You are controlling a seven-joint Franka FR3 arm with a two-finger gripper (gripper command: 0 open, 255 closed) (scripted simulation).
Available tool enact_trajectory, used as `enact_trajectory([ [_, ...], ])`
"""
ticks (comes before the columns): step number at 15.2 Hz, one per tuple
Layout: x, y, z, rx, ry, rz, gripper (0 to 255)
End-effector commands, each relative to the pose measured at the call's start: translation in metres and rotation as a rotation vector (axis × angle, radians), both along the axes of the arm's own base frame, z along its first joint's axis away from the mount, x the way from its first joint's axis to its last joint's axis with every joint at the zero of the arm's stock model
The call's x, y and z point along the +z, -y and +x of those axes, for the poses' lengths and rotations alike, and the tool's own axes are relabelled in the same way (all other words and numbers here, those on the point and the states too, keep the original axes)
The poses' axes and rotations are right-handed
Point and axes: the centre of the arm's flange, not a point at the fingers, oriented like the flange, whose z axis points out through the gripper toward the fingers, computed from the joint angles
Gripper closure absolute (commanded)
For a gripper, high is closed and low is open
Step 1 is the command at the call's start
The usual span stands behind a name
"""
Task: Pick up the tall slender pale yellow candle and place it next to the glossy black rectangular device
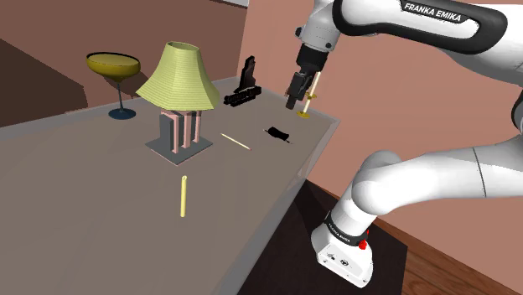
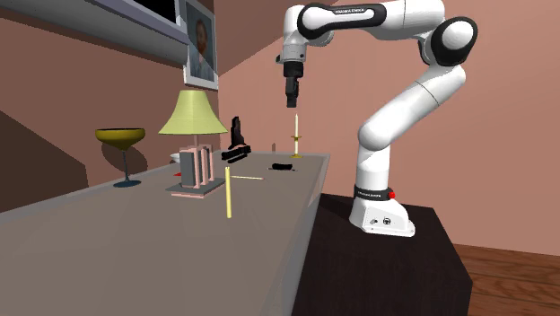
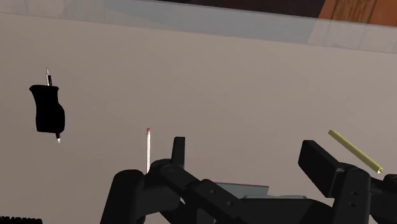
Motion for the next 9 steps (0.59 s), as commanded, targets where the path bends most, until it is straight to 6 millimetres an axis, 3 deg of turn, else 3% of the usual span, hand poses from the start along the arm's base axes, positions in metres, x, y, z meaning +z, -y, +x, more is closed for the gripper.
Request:
enact_trajectory([
  [1, 0.0, 0.0, 0.0, 0.0, 0.0, 0.0, 0],
  [9, -0.045, -0.091, 0.027, -0.003, -0.022, 0.006, 0],
])
